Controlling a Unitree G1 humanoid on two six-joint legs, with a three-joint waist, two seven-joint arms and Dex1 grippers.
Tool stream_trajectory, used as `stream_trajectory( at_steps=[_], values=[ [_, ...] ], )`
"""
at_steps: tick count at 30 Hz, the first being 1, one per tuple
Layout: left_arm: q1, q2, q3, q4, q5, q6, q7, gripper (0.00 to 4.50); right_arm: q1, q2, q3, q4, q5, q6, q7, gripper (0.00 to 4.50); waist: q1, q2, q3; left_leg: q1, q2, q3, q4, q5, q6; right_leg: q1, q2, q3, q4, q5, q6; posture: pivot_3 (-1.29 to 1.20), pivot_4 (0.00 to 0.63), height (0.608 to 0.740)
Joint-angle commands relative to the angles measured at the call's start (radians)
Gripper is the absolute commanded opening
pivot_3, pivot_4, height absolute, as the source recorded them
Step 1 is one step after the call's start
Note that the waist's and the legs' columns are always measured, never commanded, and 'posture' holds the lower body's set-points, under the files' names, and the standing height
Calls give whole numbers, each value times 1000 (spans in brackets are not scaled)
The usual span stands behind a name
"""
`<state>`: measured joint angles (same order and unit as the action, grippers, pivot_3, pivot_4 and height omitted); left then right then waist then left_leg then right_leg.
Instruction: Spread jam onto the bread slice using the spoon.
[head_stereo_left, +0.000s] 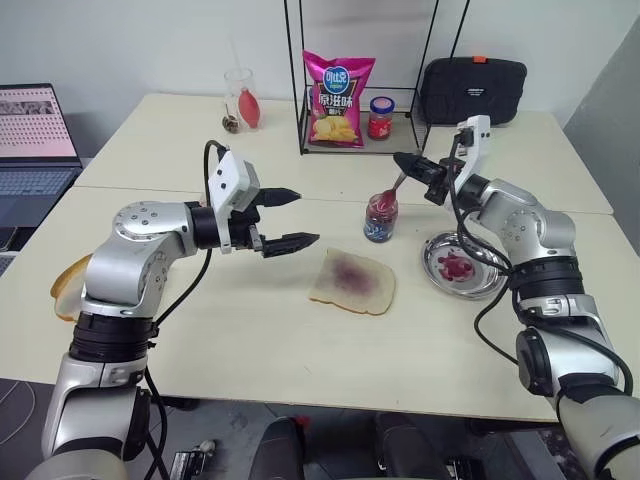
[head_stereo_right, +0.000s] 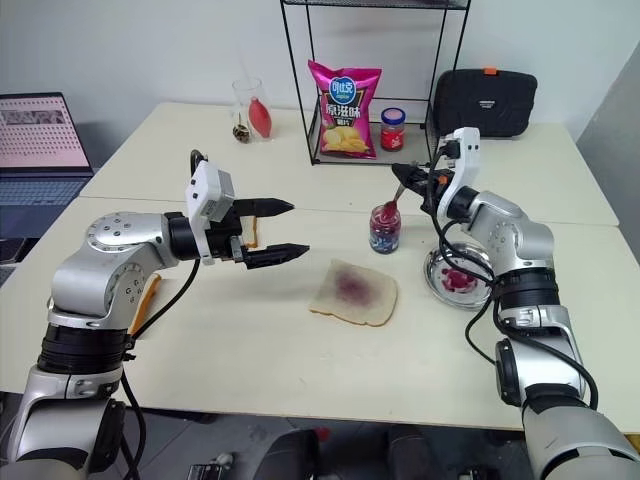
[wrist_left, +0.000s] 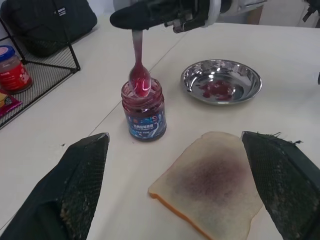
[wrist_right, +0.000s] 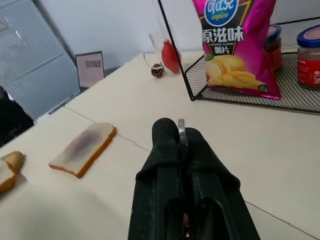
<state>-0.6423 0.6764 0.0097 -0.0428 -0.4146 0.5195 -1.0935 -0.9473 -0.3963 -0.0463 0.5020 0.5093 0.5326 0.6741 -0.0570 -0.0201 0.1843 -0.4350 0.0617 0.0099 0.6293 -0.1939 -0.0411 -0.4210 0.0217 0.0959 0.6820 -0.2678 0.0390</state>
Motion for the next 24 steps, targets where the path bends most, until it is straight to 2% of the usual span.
stream_trajectory(
  at_steps=[1,3,11,15,24],
  values=[
    [-14,18,25,-39,-14,1,13,4415,19,4,69,-30,-124,-123,20,87,0,0,0,0,0,0,0,0,0,0,0,0,0,0,0,0,150,740],
    [-14,18,22,-42,-17,2,17,4415,24,11,96,-13,-181,-172,5,87,0,0,0,0,0,0,0,0,0,0,0,0,0,0,0,0,150,740],
    [-12,18,15,-37,-11,-7,20,4415,36,56,46,-8,-182,-128,-40,87,0,0,0,0,0,0,0,0,0,0,0,0,0,0,0,0,150,740],
    [-24,8,7,-21,-5,-15,21,4415,12,108,-79,-24,-46,57,-92,87,0,0,0,0,0,0,0,0,0,0,0,0,0,0,0,0,150,740],
    [-39,-11,-7,4,1,-36,16,4415,-32,132,-301,-18,113,299,-273,87,0,0,0,0,0,0,0,0,0,0,0,0,0,0,-1,0,150,740]
  ],
)
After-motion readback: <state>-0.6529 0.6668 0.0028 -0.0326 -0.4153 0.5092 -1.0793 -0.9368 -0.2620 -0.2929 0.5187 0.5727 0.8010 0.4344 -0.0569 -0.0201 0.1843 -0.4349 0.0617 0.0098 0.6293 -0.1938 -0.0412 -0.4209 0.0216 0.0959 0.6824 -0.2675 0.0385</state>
